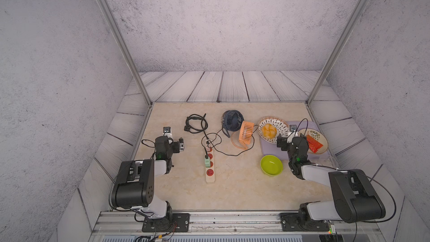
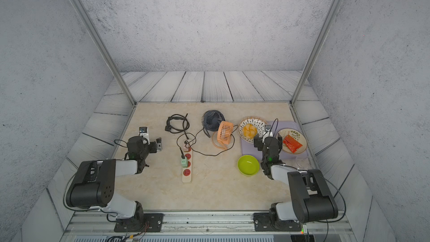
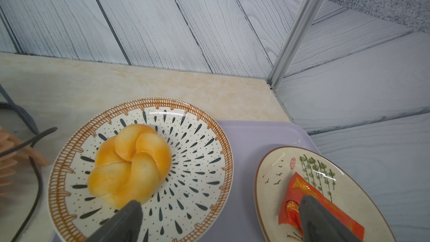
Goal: Plug the desk fan into the power strip
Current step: Reset both arms
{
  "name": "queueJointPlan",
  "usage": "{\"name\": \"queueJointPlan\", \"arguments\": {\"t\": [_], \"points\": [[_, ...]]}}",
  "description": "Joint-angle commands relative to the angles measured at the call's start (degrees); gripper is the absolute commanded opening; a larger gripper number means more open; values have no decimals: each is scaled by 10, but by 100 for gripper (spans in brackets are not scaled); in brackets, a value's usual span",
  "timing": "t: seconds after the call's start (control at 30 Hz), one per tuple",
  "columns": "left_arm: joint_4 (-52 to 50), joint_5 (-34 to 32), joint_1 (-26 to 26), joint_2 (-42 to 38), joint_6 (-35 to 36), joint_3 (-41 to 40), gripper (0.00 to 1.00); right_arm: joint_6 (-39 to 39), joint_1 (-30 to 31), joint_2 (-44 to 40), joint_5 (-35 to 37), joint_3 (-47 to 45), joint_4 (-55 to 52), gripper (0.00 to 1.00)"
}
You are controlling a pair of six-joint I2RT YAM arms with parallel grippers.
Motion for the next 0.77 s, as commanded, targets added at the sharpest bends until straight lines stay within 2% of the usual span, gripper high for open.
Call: {"name": "queueJointPlan", "arguments": {"t": [0.0,0.1,0.13,0.2,0.23,0.3,0.33,0.43,0.6,0.73], "points": [[8,-6,-2,-9,5,8,99,6,-3,-1,-7,-10,9,99],[7,-6,-2,-9,5,8,100,11,-5,28,-7,-18,41,99],[8,-6,-2,-9,5,8,100,14,-9,57,-9,-27,80,99],[8,-6,-2,-9,5,8,100,10,-13,128,15,-48,230,99],[8,-6,-2,-9,5,8,99,18,-13,111,18,-44,206,99],[8,-6,-2,-9,5,8,100,47,-26,72,20,-1,46,99],[8,-6,-2,-9,5,7,100,56,-30,85,36,10,40,99],[8,-6,-2,-9,5,8,100,52,-31,105,42,-23,142,99],[8,-6,-2,-9,5,8,100,54,-31,102,46,4,85,99],[7,-6,-2,-9,5,8,100,55,-31,109,44,7,90,99]]}}
